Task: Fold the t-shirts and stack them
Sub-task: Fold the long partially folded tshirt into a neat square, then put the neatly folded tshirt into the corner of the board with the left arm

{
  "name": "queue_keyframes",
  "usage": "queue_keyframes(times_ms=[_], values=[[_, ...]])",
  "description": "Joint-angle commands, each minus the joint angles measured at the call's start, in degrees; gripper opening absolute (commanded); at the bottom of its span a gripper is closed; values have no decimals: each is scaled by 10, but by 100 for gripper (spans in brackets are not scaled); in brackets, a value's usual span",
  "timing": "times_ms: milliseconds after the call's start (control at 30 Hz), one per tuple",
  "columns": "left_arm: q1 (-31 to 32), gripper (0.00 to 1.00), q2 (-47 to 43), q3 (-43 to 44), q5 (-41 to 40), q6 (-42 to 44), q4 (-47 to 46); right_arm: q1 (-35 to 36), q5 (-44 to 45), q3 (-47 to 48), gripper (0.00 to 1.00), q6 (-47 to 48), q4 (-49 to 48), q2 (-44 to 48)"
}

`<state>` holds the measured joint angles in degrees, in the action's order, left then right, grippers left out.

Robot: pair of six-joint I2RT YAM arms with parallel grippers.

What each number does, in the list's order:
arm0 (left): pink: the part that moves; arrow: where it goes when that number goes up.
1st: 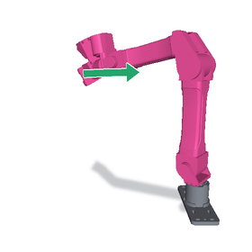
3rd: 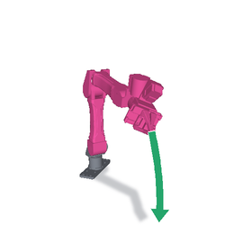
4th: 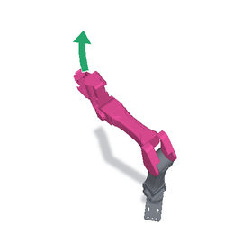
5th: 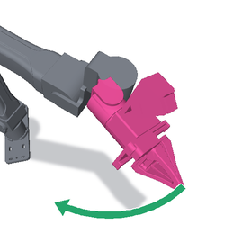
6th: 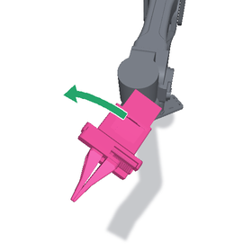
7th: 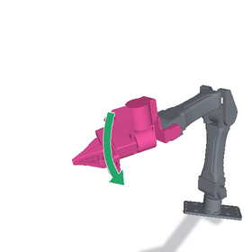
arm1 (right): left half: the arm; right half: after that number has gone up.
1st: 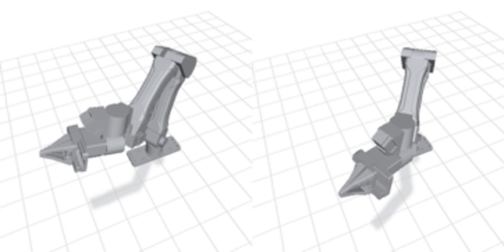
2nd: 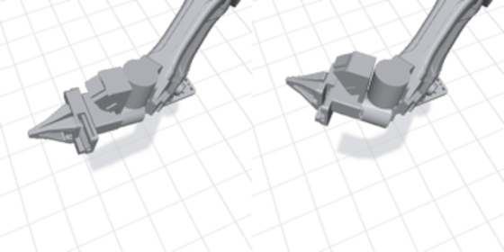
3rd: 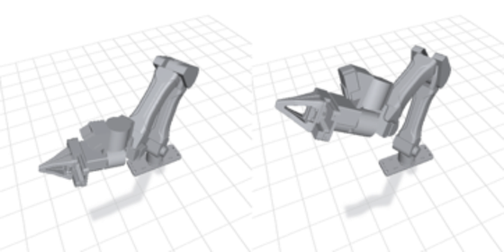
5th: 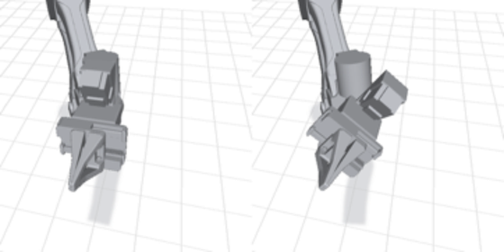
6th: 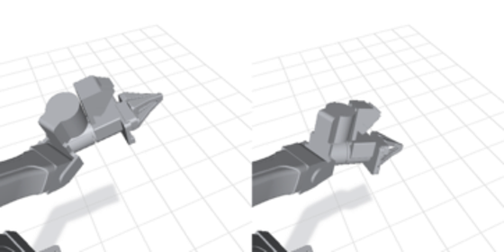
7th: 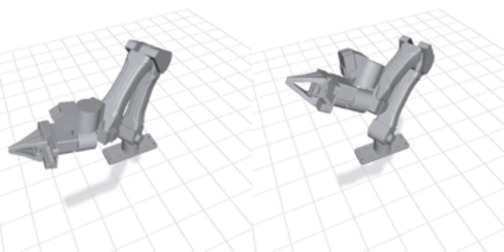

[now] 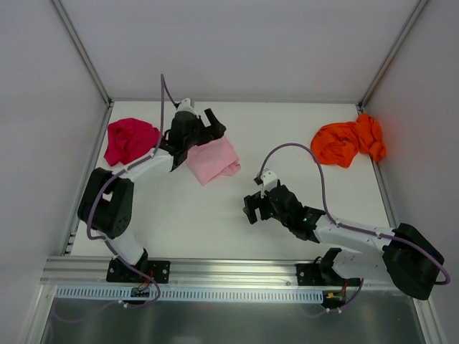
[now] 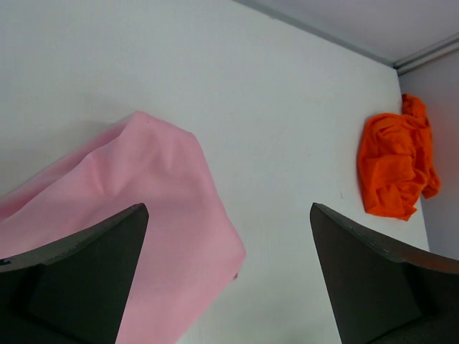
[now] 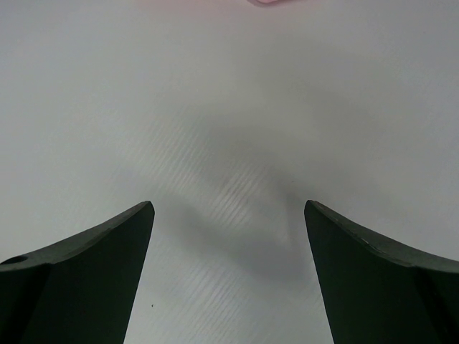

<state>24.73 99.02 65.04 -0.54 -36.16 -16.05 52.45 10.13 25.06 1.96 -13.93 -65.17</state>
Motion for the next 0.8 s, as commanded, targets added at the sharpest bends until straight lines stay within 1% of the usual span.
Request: queue_keyframes(times_ms=[0, 33, 67, 167, 233, 267, 333, 367, 433, 567, 767], values=[[1, 99, -74, -48, -34, 9, -8, 5, -3, 21, 92, -5, -26, -10], [2, 99, -101, -61, -66, -6, -4, 5, -4, 22, 92, -5, -29, -12], [1, 99, -115, -75, -77, -15, 2, 5, -6, 23, 92, -5, -29, -15], [1, 99, -173, -157, -85, -44, -11, 6, -9, 25, 92, -7, -36, -22], [2, 99, -194, -198, -82, -66, -27, 8, -13, 25, 92, -7, -41, -24], [2, 99, -212, -243, -81, -72, -44, 8, -13, 25, 92, -9, -42, -24], [1, 99, -222, -271, -76, -82, -64, 11, -16, 26, 92, -9, -45, -26], [2, 99, -232, -306, -70, -87, -77, 12, -17, 27, 92, -9, -46, -28], [2, 99, -246, -363, -64, -99, -122, 14, -17, 31, 92, -9, -49, -34], [1, 99, -241, -423, -62, -114, -184, 17, -17, 39, 92, -9, -50, -51], [1, 99, -212, -460, -57, -121, -248, 27, -11, 54, 92, -7, -45, -65]])
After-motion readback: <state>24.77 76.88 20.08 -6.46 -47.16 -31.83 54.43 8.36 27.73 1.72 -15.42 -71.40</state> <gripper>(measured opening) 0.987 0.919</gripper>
